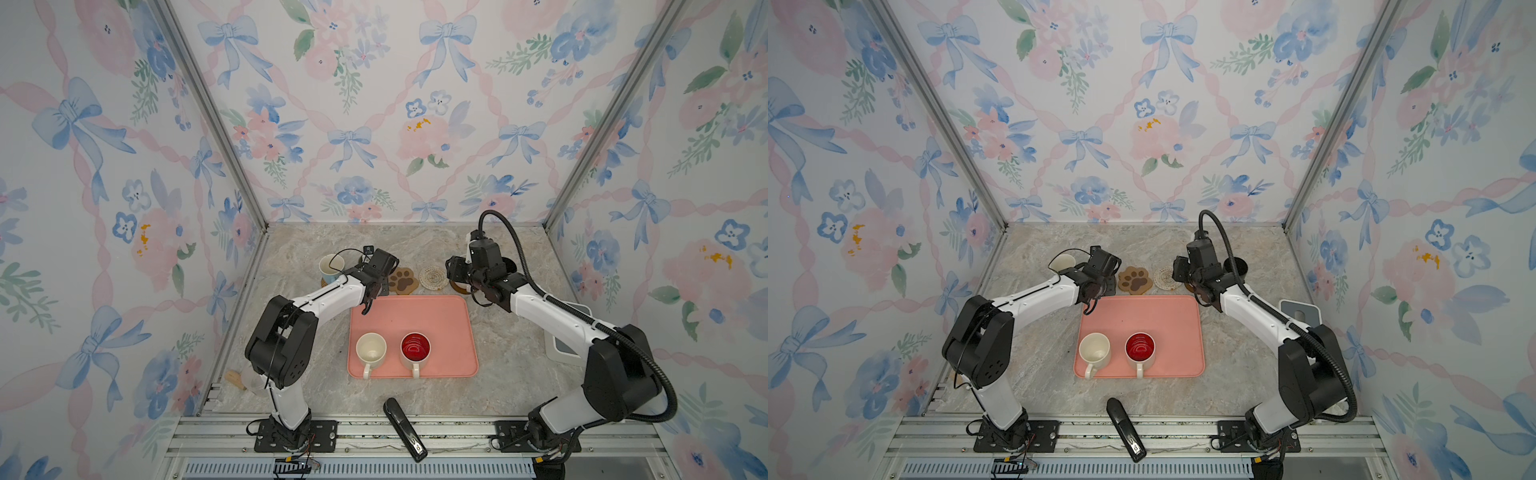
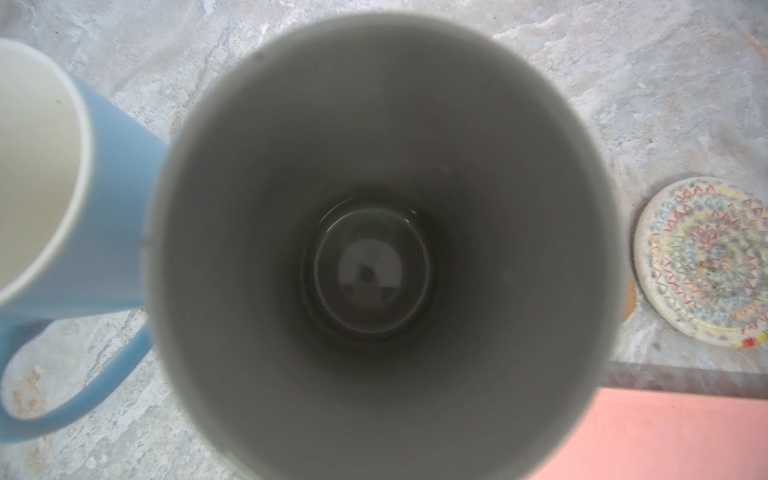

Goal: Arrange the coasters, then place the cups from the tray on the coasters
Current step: 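Lower the grey mug onto the round wooden coaster with the left gripper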

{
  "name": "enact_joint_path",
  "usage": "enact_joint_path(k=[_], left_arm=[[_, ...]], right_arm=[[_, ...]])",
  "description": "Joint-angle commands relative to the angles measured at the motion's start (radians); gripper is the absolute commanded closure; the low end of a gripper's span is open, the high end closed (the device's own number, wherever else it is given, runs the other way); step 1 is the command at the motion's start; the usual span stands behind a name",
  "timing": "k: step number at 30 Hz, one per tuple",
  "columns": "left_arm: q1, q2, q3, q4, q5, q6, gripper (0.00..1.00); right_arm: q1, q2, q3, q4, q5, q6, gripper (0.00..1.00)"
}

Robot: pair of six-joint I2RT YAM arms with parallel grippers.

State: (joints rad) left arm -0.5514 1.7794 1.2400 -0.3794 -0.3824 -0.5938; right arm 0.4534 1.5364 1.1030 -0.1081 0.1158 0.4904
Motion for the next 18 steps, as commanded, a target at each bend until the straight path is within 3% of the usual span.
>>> enact_joint_path(k=[1,18], left_arm=[[0.009,0.000,0.034,0.066,-0.023,0.009,1.00],[0.028,0.002,0.012,0.073,-0.015,-0.001,1.00]], right_arm=[[0.005,0.011,0.023,-0.004,0.009,0.002,0.43],[0.005,0.011,0.028,-0.008,0.009,0.001,0.43]])
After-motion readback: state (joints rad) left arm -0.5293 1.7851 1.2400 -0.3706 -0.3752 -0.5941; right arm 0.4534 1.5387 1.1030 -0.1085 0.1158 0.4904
